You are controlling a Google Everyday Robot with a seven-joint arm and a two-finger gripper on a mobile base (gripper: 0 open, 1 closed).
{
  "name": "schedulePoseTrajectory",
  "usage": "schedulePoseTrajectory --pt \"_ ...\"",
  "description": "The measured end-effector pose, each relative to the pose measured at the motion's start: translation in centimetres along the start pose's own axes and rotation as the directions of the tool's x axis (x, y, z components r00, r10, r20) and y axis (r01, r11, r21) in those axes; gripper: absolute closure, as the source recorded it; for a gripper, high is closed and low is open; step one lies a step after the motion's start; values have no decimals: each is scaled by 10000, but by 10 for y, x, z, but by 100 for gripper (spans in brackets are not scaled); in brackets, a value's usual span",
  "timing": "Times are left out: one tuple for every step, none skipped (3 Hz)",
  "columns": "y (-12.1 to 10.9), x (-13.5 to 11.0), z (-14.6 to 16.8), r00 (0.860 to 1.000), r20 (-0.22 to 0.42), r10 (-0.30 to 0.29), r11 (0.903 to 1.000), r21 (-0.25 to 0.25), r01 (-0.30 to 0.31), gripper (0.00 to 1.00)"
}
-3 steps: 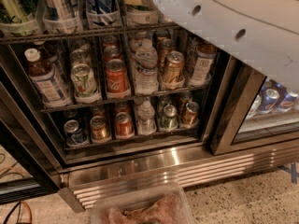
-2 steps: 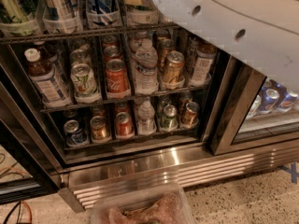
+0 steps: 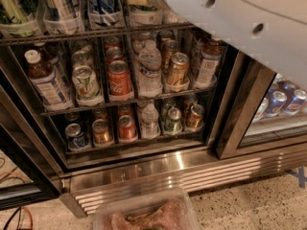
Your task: Pick 7up can from top shelf of fridge
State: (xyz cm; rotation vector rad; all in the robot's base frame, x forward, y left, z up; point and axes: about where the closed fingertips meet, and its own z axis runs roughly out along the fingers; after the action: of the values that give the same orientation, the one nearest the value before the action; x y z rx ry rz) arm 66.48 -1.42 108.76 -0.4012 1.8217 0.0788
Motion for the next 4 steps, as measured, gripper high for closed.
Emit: schedulePoseTrajectory --pt "1 -3 -3 10000 47 18 10000 -87 -18 100" --pt "5 -6 -12 9998 25 207 9986 -478 -205 100" --pt "5 -8 -14 9997 47 237 9982 -559 -234 100" --pt "9 -9 -21 9990 -182 400 9951 -899 -415 100"
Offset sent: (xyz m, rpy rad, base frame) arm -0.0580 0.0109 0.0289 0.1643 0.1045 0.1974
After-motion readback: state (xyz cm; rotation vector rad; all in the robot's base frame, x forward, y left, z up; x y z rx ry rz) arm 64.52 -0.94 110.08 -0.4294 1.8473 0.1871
